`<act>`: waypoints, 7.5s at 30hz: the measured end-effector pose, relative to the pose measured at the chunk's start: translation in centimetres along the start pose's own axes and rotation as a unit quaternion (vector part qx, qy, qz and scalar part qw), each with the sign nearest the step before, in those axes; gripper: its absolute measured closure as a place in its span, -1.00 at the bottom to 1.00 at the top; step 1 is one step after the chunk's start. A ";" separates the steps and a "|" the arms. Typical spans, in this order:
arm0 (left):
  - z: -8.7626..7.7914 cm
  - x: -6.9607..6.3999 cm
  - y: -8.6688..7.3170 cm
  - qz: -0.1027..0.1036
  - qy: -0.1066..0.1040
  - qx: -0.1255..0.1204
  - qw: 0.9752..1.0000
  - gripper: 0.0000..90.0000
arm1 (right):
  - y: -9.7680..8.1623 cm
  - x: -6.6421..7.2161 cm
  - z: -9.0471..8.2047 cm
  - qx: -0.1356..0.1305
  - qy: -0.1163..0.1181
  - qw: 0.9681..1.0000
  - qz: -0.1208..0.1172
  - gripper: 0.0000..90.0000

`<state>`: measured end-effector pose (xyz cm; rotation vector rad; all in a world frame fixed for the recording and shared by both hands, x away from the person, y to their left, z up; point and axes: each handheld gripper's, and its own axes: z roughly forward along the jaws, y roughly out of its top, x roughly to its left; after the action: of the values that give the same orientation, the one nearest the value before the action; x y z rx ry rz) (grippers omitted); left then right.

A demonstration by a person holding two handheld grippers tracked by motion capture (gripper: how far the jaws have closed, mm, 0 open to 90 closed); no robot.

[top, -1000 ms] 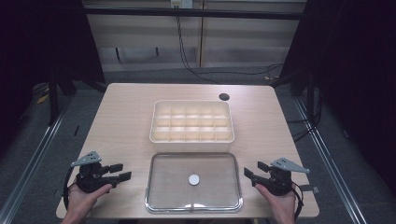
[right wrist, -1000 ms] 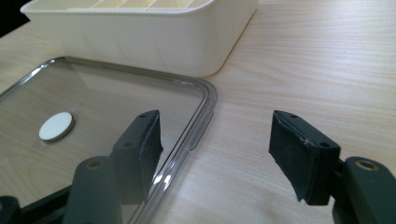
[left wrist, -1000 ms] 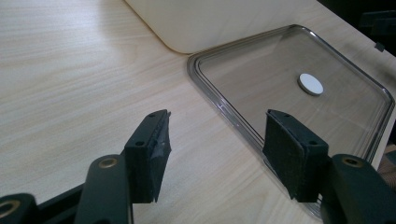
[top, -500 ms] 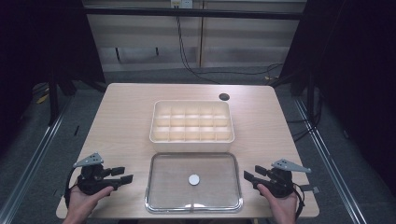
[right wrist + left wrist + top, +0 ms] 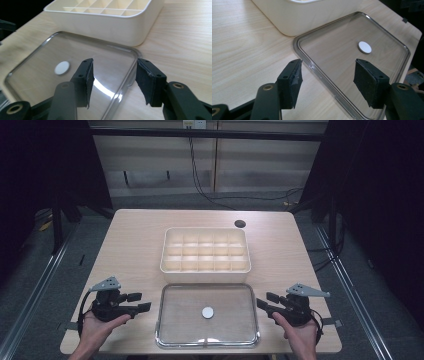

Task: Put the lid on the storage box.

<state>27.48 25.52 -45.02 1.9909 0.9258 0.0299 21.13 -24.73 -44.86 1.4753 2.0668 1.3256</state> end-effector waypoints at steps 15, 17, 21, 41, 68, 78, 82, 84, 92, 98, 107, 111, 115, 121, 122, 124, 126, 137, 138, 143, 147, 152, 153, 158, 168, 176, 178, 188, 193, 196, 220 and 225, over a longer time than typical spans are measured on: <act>2.1 0.8 1.3 -0.017 0.009 -0.002 1.000 -0.04 | 1.9 -0.2 2.7 0.036 0.006 0.999 0.010 -0.17; 2.3 0.8 0.9 -0.016 0.006 0.004 1.000 -0.03 | 1.6 -0.3 2.8 0.033 0.006 0.999 0.012 -0.14; 2.7 0.9 0.1 -0.010 0.021 0.017 1.000 -0.06 | 0.4 -0.8 3.4 0.049 0.009 0.999 0.020 -0.05; 5.7 0.9 -0.9 -0.023 0.010 0.064 0.998 -0.08 | -0.8 -1.5 6.2 0.073 -0.037 0.996 0.025 0.14; 6.7 -0.5 -1.0 -0.003 -0.005 0.087 0.996 0.22 | -1.5 -1.4 6.5 0.088 -0.043 0.995 0.037 0.21; 6.7 -0.5 -1.0 -0.002 -0.007 0.085 0.996 0.22 | -1.9 -2.7 6.2 0.067 0.002 0.990 0.122 0.22; 6.6 -0.4 -1.0 0.004 -0.010 0.086 0.996 0.19 | -2.0 -3.3 5.9 0.057 0.021 0.986 0.154 0.38; 6.5 -0.4 -1.1 0.005 -0.008 0.085 0.996 0.18 | -2.0 -3.4 5.8 0.054 0.025 0.985 0.159 0.45; 6.4 -0.3 -1.1 0.003 -0.001 0.085 0.996 0.17 | -2.1 -3.6 5.0 0.012 0.065 0.977 0.201 0.49; 6.2 -0.2 -1.2 -0.001 -0.009 0.088 0.996 0.16 | -2.2 -3.4 5.4 0.022 0.090 0.973 0.210 0.50; 6.3 0.0 -1.1 -0.006 -0.013 0.086 0.996 0.12 | -1.9 -3.5 5.5 0.021 0.125 0.969 0.210 0.50; 6.3 0.2 -1.0 -0.005 -0.013 0.085 0.996 0.15 | -1.6 -3.3 6.1 0.033 0.138 0.968 0.205 0.51; 6.3 0.3 -1.1 -0.008 -0.016 0.083 0.996 0.15 | -1.6 -3.3 6.2 0.039 0.136 0.971 0.195 0.51; 6.3 0.1 -1.1 -0.008 -0.011 0.082 0.997 0.02 | -1.5 -3.3 5.5 0.022 0.152 0.969 0.195 0.59; 6.3 0.1 -1.1 -0.011 -0.012 0.080 0.997 -0.02 | -1.5 -3.3 5.5 0.021 0.153 0.969 0.194 0.60; 6.2 0.3 -1.1 -0.012 -0.014 0.081 0.997 -0.06 | -1.5 -3.4 5.4 0.018 0.156 0.968 0.194 0.62; 6.2 0.3 -1.1 -0.012 -0.013 0.079 0.997 -0.11 | -1.5 -3.4 5.4 0.015 0.158 0.968 0.194 0.63; 6.2 0.4 -1.0 -0.021 -0.008 0.073 0.997 -0.33 | -1.4 -3.2 5.1 0.006 0.159 0.969 0.189 0.64; 6.3 0.4 -1.0 -0.022 -0.009 0.071 0.997 -0.36 | -1.3 -3.2 5.0 0.005 0.161 0.969 0.189 0.64; 6.7 0.3 -1.0 -0.030 -0.020 0.064 0.997 -0.36 | -1.3 -3.2 5.0 0.002 0.164 0.969 0.187 0.65; 6.8 0.5 -1.0 -0.039 -0.031 0.061 0.997 -0.35 | -1.2 -3.1 5.0 -0.001 0.164 0.969 0.182 0.65; 6.8 0.4 -1.0 -0.038 -0.029 0.064 0.997 -0.22 | -1.2 -3.1 5.0 0.001 0.162 0.970 0.182 0.64; 6.7 0.5 -1.0 -0.045 -0.031 0.064 0.996 -0.12 | -1.2 -3.0 5.0 0.003 0.160 0.970 0.182 0.64; 6.5 0.5 -0.9 -0.049 -0.040 0.055 0.996 -0.04 | -1.2 -3.0 5.1 0.008 0.156 0.971 0.182 0.63; 5.3 -0.1 -0.6 -0.032 -0.036 0.024 0.999 0.07 | -1.1 -2.7 5.2 0.015 0.144 0.974 0.174 0.59; 4.5 -0.3 -0.2 -0.026 -0.037 0.007 0.999 0.20 | -1.0 -2.5 5.0 0.011 0.139 0.976 0.165 0.58; 4.4 -0.4 -0.1 -0.019 -0.032 0.006 0.999 0.20 | -0.9 -2.4 4.9 0.008 0.137 0.977 0.163 0.58; 4.0 -0.6 0.3 -0.018 -0.034 -0.002 0.999 0.28 | -0.4 -1.9 4.4 0.008 0.117 0.983 0.142 0.52; 3.7 -0.6 0.5 -0.018 -0.034 -0.007 0.999 0.31 | -0.1 -1.6 4.3 0.008 0.110 0.985 0.135 0.52; 3.4 -0.6 0.6 -0.016 -0.036 -0.011 0.999 0.33 | 0.0 -1.6 4.3 0.002 0.114 0.984 0.138 0.54; 1.3 -1.3 1.8 -0.009 -0.029 -0.050 0.998 0.53 | 1.6 -0.3 2.9 -0.036 0.107 0.986 0.122 0.58; 1.0 -1.1 2.3 -0.009 -0.026 -0.053 0.998 0.55 | 2.2 0.1 2.7 -0.042 0.107 0.987 0.116 0.58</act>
<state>28.41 23.43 -43.56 1.8759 0.8918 0.0176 24.24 -23.14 -44.54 1.6390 1.9793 1.7053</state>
